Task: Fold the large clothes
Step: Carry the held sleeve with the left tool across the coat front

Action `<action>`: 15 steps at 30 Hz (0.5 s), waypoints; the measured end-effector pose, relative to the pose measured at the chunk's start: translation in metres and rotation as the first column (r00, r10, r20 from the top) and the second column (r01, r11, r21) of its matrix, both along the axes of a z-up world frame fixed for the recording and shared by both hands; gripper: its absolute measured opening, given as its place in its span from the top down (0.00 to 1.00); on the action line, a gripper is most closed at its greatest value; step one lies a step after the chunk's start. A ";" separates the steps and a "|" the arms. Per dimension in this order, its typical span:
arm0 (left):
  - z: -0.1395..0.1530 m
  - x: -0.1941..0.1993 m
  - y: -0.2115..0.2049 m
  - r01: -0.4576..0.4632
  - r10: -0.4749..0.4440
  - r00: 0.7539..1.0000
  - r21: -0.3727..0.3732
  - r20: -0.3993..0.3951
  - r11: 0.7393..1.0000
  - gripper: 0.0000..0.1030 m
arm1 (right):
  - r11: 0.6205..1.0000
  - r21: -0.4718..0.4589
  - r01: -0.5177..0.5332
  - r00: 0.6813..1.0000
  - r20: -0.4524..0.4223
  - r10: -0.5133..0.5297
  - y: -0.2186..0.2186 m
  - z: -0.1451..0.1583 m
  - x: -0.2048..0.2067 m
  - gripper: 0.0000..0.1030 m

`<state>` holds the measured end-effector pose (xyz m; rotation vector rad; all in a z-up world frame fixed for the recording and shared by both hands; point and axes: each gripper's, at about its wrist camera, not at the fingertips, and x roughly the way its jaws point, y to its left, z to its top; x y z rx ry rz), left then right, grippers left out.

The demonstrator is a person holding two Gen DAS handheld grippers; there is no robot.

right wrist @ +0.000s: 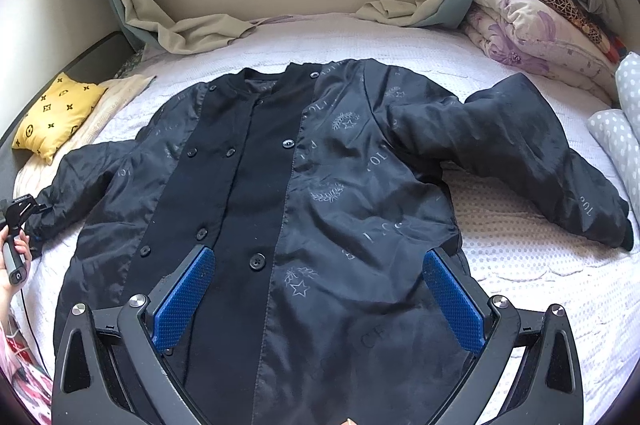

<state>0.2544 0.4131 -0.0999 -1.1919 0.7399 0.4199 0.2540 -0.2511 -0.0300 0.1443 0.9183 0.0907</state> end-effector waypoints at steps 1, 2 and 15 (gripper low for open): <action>0.003 0.000 -0.002 0.005 -0.005 1.000 0.013 0.003 1.000 0.76 | 1.000 -0.002 0.000 1.000 -0.002 0.000 0.001 -0.001 0.000 0.00; 0.011 0.000 -0.004 0.010 -0.010 1.000 0.038 0.010 0.999 0.78 | 1.000 -0.005 -0.001 1.000 -0.006 0.001 0.001 -0.002 0.001 0.00; 0.112 0.008 -0.070 0.106 -0.149 0.987 0.430 0.067 0.896 0.82 | 1.000 -0.016 -0.004 1.000 -0.016 0.004 0.006 -0.005 0.004 0.00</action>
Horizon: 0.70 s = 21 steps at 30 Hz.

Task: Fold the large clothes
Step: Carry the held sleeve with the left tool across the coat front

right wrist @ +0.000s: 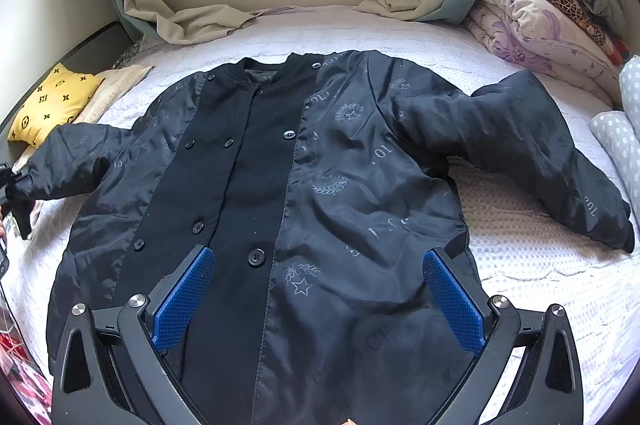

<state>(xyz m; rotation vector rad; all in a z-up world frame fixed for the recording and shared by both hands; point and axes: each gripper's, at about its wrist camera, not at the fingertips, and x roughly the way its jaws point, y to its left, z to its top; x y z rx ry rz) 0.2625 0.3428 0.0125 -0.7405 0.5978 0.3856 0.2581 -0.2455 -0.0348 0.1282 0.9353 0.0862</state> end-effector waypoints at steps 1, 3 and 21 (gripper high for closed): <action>0.007 0.001 -0.006 0.008 -0.008 1.000 0.023 0.007 1.000 0.82 | 1.000 0.002 0.004 1.000 0.003 -0.004 -0.001 0.001 0.000 0.00; 0.022 0.003 -0.023 0.024 -0.025 1.000 0.083 0.017 0.996 0.82 | 1.000 0.007 0.009 1.000 0.008 -0.010 -0.003 0.003 0.000 0.00; 0.080 0.070 -0.199 0.364 -0.391 0.919 0.291 0.039 0.885 0.82 | 0.999 0.011 0.040 0.999 0.010 -0.040 -0.010 0.008 0.003 0.00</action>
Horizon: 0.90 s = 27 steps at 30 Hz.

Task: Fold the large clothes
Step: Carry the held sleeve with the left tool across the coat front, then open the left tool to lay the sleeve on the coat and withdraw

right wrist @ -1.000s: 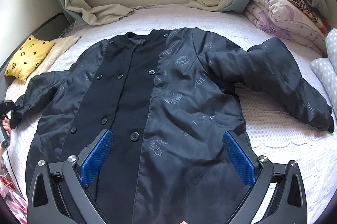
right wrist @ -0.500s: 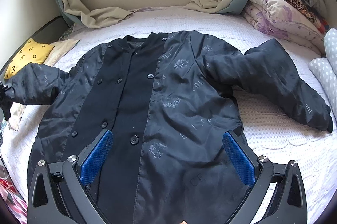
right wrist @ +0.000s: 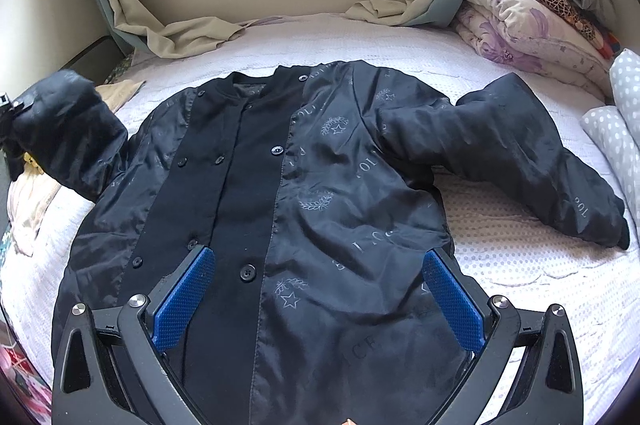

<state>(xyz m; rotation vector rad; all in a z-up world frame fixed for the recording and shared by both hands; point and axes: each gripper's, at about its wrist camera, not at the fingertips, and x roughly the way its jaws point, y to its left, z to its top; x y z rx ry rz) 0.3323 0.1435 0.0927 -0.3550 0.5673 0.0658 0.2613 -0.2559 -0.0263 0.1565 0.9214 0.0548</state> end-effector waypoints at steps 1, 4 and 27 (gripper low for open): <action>-0.005 0.004 -0.014 0.042 -0.042 0.999 0.001 -0.013 0.999 0.82 | 1.000 0.000 0.002 1.000 -0.002 -0.002 0.000 -0.001 0.001 0.00; -0.023 0.013 -0.050 0.129 -0.127 0.990 0.027 -0.055 0.991 0.83 | 1.000 0.002 0.004 1.000 -0.010 -0.004 -0.001 -0.003 0.002 0.00; -0.121 -0.017 -0.212 0.487 -0.419 0.867 0.278 -0.270 0.828 0.22 | 0.998 0.060 0.029 0.999 -0.047 -0.026 -0.010 -0.006 0.000 0.00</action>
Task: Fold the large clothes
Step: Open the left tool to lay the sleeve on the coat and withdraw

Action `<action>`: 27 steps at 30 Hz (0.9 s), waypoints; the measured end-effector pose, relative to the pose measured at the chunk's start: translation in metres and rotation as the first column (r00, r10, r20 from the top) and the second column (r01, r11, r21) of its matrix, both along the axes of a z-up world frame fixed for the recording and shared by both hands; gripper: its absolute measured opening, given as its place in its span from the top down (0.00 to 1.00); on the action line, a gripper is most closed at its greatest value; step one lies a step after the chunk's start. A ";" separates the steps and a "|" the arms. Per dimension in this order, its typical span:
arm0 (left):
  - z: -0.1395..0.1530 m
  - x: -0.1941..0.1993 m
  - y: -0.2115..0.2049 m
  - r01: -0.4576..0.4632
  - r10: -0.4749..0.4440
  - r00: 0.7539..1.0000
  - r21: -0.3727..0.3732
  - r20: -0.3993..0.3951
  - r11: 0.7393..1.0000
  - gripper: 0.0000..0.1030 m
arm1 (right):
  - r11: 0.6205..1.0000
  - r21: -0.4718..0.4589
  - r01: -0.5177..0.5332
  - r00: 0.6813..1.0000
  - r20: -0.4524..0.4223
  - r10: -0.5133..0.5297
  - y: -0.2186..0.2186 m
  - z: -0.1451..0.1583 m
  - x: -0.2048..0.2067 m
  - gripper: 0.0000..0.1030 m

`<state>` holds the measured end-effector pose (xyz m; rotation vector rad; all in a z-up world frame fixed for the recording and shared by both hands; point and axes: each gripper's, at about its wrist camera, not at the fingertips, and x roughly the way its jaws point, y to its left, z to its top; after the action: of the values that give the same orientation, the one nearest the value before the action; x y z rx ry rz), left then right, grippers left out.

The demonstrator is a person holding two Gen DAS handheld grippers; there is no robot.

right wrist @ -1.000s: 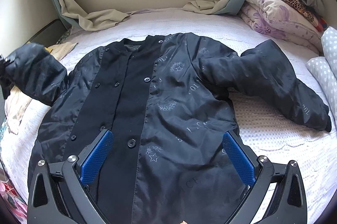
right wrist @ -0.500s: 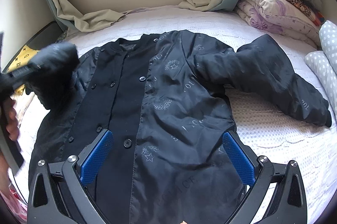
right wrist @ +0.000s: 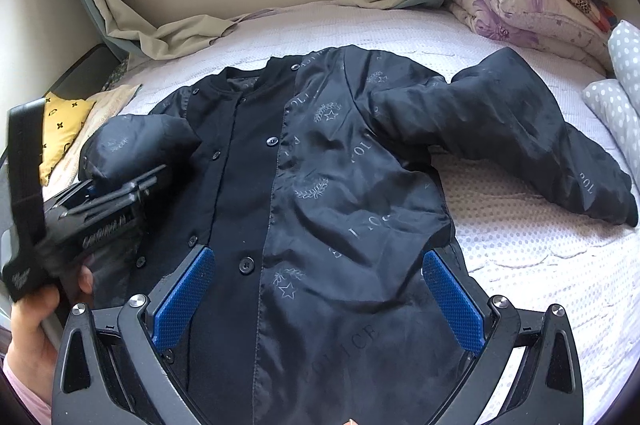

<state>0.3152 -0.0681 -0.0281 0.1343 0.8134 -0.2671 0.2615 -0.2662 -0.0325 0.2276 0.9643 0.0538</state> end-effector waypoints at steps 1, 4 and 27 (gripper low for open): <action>-0.001 -0.003 -0.003 0.012 -0.012 1.000 0.002 -0.008 1.000 0.22 | 1.000 -0.001 0.000 1.000 -0.002 0.000 0.000 0.000 0.000 0.00; -0.003 -0.011 -0.007 0.037 -0.037 0.998 -0.011 -0.045 0.999 0.22 | 1.000 -0.011 -0.007 1.000 -0.011 0.007 0.001 -0.001 0.000 0.00; 0.030 -0.083 0.077 -0.100 0.100 0.995 -0.003 -0.012 0.995 0.11 | 0.972 -0.154 -0.180 0.973 -0.173 0.153 0.055 -0.055 -0.005 0.00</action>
<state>0.2322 0.0091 0.0020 0.0886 0.8290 -0.1746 0.2570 -0.2110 -0.0871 -0.0067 1.1407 0.1095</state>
